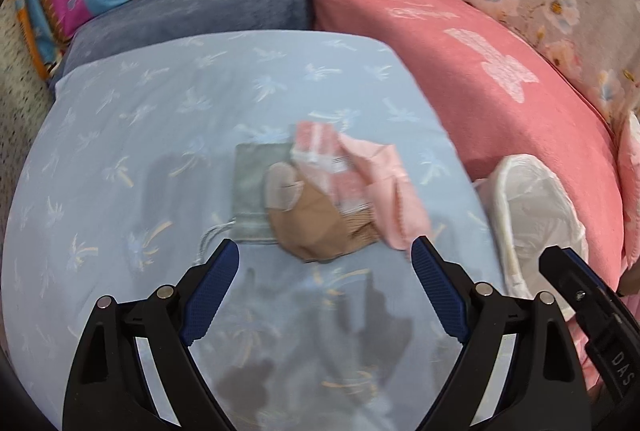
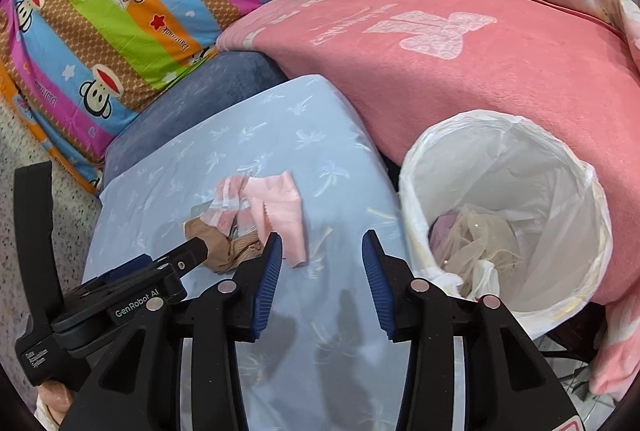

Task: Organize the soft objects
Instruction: 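Move both tools back over the pink cloth and tan pad, then grasp the tan pad with the left tool while the right tool grasps the pink cloth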

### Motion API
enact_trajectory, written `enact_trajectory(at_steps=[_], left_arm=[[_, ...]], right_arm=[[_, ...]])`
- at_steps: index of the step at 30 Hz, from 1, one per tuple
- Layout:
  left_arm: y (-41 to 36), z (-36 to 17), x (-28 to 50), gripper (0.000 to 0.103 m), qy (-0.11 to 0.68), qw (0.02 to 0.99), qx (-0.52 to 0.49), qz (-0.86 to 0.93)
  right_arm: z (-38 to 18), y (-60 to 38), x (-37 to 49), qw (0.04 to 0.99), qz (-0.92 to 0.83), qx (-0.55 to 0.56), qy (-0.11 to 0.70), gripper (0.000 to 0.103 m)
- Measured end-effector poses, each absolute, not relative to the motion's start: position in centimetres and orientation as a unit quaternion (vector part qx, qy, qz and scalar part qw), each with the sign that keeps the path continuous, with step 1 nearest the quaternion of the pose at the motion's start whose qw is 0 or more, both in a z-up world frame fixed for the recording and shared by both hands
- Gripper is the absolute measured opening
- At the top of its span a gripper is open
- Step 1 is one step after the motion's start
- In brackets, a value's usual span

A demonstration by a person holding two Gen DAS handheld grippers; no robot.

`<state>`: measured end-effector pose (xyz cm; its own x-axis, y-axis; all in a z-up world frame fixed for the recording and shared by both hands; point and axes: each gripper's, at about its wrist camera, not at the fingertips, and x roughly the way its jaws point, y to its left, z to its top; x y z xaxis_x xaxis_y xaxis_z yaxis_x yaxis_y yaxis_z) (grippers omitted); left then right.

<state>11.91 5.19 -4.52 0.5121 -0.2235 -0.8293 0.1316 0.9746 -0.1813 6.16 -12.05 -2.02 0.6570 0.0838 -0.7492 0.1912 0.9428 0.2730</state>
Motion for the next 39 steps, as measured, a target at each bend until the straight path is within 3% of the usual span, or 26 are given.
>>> enact_trajectory(at_steps=[23,33,39], left_arm=[[7.9,-7.9,15.4,0.083,0.511,0.851,-0.080,-0.092],[8.4,-8.4,16.5,0.066,0.520,0.843,-0.089,-0.104],[8.6,-8.6,16.5,0.063,0.522,0.840,-0.094,-0.111]], right_arm=[[-6.6,-7.8,13.8,0.874,-0.008,0.147,0.463,0.044],[-7.4,-7.5,15.9,0.870,-0.007,0.142,0.472,0.044],[-8.2,-7.5,17.1,0.865,-0.007,0.145,0.480,0.044]])
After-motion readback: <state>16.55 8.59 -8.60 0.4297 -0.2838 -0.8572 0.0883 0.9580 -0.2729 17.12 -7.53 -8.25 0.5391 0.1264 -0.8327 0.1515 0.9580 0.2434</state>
